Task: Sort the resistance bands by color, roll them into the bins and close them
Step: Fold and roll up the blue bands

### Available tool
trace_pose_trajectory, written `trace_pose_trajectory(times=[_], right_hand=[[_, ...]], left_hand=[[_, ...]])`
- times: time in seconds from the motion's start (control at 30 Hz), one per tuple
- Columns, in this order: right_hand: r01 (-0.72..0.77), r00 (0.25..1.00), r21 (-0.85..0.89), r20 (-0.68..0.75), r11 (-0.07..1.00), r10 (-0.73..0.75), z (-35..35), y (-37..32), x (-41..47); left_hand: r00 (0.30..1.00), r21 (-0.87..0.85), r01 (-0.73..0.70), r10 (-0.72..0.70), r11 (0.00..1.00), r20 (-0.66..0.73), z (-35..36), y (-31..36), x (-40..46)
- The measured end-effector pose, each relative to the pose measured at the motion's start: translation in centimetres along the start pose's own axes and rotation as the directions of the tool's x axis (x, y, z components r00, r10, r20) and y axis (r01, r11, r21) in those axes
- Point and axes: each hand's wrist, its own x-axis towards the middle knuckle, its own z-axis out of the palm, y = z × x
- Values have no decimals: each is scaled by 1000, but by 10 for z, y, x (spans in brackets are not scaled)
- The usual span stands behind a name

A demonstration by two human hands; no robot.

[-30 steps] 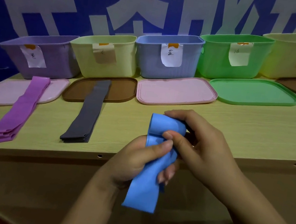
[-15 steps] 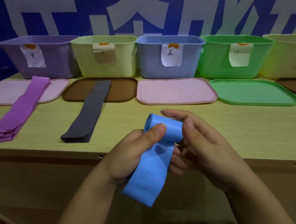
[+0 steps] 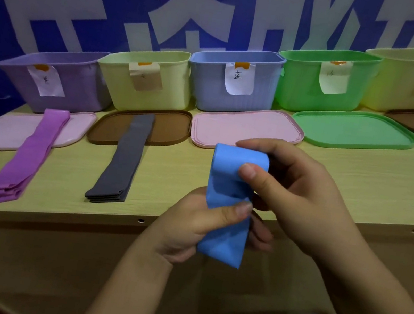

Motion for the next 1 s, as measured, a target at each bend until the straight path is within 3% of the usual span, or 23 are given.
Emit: trace_pose_trajectory(times=[0.17, 0.3, 0.53, 0.67, 0.73, 0.8, 0.9, 1.0], right_hand=[[43, 996, -103, -69, 994, -51, 6, 5, -2], [68, 987, -300, -119, 952, -108, 12, 9, -4], [135, 989, -324, -10, 936, -146, 7, 13, -6], [155, 988, -370, 34, 916, -154, 6, 14, -5], [132, 991, -299, 65, 945, -118, 5, 12, -3], [39, 995, -140, 98, 989, -25, 3, 6, -2], [-77, 986, -21, 145, 997, 79, -4, 2, 0], [-117, 978, 19, 174, 993, 112, -6, 5, 1]], left_hand=[[999, 32, -23, 21, 999, 40, -2, -3, 4], [998, 95, -48, 45, 994, 37, 0, -5, 4], [983, -83, -13, 28, 996, 184, -3, -4, -3], [999, -141, -19, 23, 990, 27, 2, -2, 0], [994, -192, -28, 7, 981, -107, 2, -2, 3], [988, -128, -25, 5, 991, -156, 2, 0, 3], [982, 31, 30, -24, 999, -188, 1, 5, 1], [992, 31, 24, -20, 999, -126, 1, 8, -2]])
